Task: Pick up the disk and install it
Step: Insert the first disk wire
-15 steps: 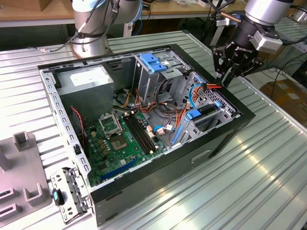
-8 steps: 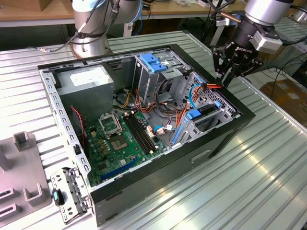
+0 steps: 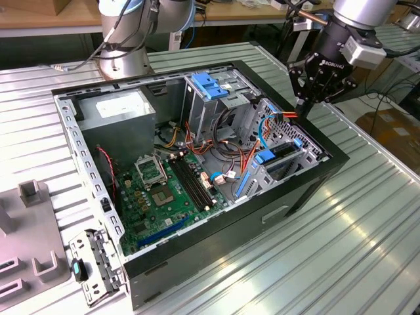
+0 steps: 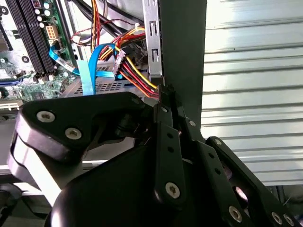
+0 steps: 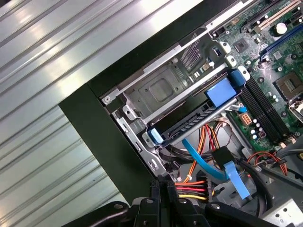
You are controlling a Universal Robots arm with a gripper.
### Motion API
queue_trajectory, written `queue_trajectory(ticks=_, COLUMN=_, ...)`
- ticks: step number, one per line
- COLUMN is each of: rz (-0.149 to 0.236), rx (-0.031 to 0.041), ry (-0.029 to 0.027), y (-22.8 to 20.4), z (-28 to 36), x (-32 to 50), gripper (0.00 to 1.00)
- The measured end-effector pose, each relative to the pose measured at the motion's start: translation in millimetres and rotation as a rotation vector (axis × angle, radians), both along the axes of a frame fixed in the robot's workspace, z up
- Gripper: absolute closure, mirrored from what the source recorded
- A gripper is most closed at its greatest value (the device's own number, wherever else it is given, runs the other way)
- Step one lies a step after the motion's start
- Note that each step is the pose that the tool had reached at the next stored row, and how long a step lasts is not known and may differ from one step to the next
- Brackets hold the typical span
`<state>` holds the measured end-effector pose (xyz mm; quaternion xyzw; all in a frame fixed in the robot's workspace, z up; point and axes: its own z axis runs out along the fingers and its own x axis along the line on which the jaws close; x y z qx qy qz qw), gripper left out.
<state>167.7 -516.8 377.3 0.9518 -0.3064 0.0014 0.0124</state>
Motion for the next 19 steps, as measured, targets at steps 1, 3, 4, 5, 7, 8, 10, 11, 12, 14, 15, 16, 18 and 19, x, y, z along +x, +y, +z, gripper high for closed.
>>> queue_trajectory(ticks=1, rz=-0.008, rx=-0.0001, ry=0.0, y=0.1, z=0.0, x=-0.1, gripper=0.83)
queue_trajectory(ticks=3, rz=-0.025, rx=0.0, ry=0.0, y=0.0, z=-0.3, x=-0.5, gripper=0.83)
queue_trajectory(ticks=4, rz=-0.025, rx=0.0, ry=0.0, y=0.0, z=-0.2, x=-0.6, gripper=0.83)
queue_trajectory(ticks=5, rz=-0.025, rx=-0.0001, ry=0.0, y=0.0, z=-0.2, x=-0.6, gripper=0.83)
queue_trajectory(ticks=7, rz=-0.025, rx=-0.0001, ry=0.0, y=-0.1, z=-0.2, x=-0.6, gripper=0.83)
queue_trajectory(ticks=8, rz=-0.025, rx=-0.0001, ry=0.0, y=-0.1, z=-0.2, x=-0.6, gripper=0.83)
queue_trajectory(ticks=10, rz=-0.026, rx=0.0, ry=0.0, y=-0.2, z=-0.3, x=-0.8, gripper=0.83)
queue_trajectory(ticks=11, rz=-0.029, rx=-0.0001, ry=0.0, y=-0.3, z=-0.3, x=-1.0, gripper=0.83)
queue_trajectory(ticks=12, rz=-0.034, rx=-0.0002, ry=0.0, y=-0.3, z=-0.3, x=-1.0, gripper=0.83)
queue_trajectory(ticks=14, rz=-0.086, rx=0.0, ry=0.0, y=-0.2, z=-1.0, x=-1.0, gripper=0.83)
queue_trajectory(ticks=15, rz=-0.103, rx=0.0, ry=0.0, y=-0.2, z=-1.4, x=-1.0, gripper=0.83)
queue_trajectory(ticks=16, rz=-0.109, rx=0.0002, ry=0.0001, y=-0.3, z=-1.7, x=-2.6, gripper=0.83)
queue_trajectory(ticks=18, rz=-0.112, rx=0.0001, ry=0.0001, y=-0.6, z=-2.1, x=-6.4, gripper=0.83)
queue_trajectory(ticks=19, rz=-0.119, rx=0.0, ry=0.0, y=-0.6, z=-2.4, x=-6.5, gripper=0.83)
